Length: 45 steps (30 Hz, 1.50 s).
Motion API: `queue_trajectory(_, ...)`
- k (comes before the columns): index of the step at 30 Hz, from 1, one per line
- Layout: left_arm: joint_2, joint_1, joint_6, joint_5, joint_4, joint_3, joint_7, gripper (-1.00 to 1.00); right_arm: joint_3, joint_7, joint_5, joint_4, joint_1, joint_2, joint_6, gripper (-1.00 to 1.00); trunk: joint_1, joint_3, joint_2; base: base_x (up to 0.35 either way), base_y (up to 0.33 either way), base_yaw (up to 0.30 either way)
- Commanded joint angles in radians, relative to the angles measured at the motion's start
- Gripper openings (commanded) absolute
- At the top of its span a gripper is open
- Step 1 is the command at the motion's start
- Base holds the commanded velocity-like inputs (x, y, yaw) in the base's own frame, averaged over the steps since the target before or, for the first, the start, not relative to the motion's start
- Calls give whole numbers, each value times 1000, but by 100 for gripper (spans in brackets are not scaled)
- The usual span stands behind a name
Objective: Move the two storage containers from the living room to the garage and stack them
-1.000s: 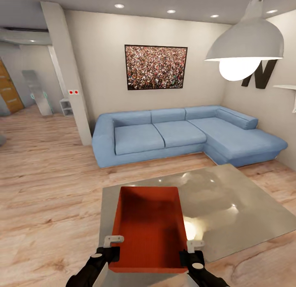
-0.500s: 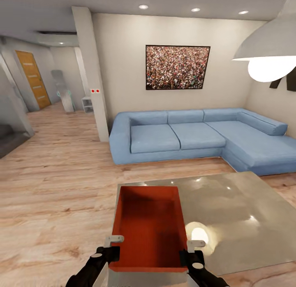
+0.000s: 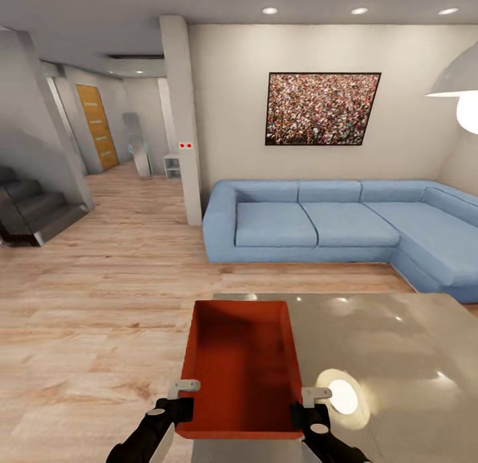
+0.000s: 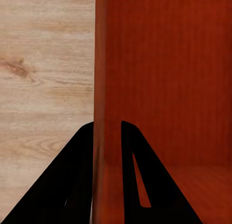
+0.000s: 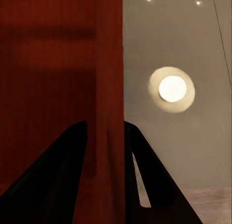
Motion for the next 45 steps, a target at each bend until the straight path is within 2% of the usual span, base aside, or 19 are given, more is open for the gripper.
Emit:
queue_trajectory(1,0,-1,-3,-7,-5,-3,9,-100,5,-35,-32,9,0,0,-2,-100,0,-2,-2,0,0,274)
queue_trajectory(45,0,-1,-3,-7,-5,-3,9,-100,5,-35,-32,9,0,0,-2,-100,0,-2,-2,0,0,274)
